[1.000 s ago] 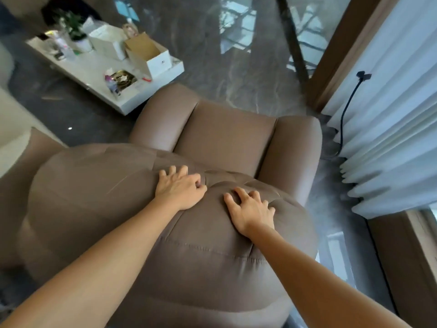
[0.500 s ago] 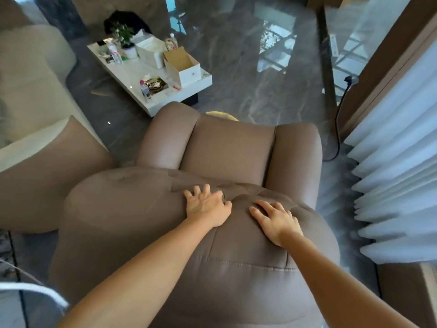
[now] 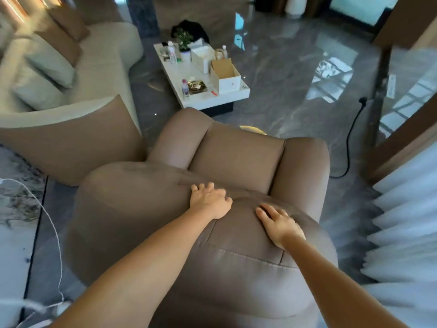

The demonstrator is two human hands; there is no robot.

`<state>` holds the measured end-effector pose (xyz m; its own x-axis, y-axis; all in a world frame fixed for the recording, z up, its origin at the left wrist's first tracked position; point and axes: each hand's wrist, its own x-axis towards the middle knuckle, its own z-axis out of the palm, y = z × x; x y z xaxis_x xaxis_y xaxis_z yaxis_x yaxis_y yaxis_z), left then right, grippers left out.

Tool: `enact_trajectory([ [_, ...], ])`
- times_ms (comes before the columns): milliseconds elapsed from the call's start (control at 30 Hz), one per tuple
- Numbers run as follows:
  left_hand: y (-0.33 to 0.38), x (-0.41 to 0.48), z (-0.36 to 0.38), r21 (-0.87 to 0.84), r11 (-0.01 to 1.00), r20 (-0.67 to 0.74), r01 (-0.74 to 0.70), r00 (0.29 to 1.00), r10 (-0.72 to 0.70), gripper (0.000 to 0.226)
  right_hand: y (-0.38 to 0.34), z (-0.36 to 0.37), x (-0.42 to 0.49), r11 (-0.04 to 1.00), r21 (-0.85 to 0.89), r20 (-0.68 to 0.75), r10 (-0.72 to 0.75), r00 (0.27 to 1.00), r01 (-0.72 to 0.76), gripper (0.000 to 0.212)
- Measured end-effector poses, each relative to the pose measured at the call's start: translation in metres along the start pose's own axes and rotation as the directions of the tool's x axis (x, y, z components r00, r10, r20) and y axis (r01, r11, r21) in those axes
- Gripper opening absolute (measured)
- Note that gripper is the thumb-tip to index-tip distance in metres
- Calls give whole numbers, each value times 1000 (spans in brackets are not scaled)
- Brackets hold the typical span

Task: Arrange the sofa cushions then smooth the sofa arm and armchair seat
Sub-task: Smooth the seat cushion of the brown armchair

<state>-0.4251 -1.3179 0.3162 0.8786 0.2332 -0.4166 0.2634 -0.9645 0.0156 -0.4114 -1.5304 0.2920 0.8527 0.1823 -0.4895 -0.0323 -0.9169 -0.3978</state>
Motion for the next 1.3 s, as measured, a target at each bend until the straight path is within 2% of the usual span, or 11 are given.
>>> enact_trajectory([
  [133,35,-13,6,10,993,24,116,993,-116,44,40,-12,-7,994,-86,41,-57,998,61,64],
  [300,112,-5,-22,329,922,331,203,890,-314,41,64,-38,-14,992,-121,68,-10,998,18,62],
  [367,142,-2,-35,434,894,389,108,873,-295,39,72,-47,-15,991,-132,69,-5,998,14,62],
  [467,169,-5,-54,467,861,397,-203,918,1,42,90,-54,-15,992,-122,44,-13,999,19,62],
  [567,160,-16,-69,485,767,344,-421,898,276,41,101,-62,-16,994,-108,5,-24,1000,24,60],
  [733,75,-57,-55,311,782,291,-540,837,463,50,116,-68,-15,991,-132,10,-19,1000,20,55],
  [833,11,-98,-35,218,860,205,-461,884,421,62,119,-67,-16,989,-148,-29,-14,999,10,53],
  [967,-60,-160,5,94,935,17,-343,939,343,79,86,-53,-48,994,71,-235,99,967,-84,54],
  [1100,-89,-198,43,138,944,-264,-301,907,328,88,41,5,-115,999,-43,-328,-26,944,13,55],
  [1167,-91,-198,54,104,945,-296,-311,897,328,89,19,25,-139,995,-96,-401,-56,914,19,62],
  [1300,-86,-188,67,54,948,-337,-313,888,312,89,-5,26,-146,999,-48,-553,-20,833,-8,74],
])
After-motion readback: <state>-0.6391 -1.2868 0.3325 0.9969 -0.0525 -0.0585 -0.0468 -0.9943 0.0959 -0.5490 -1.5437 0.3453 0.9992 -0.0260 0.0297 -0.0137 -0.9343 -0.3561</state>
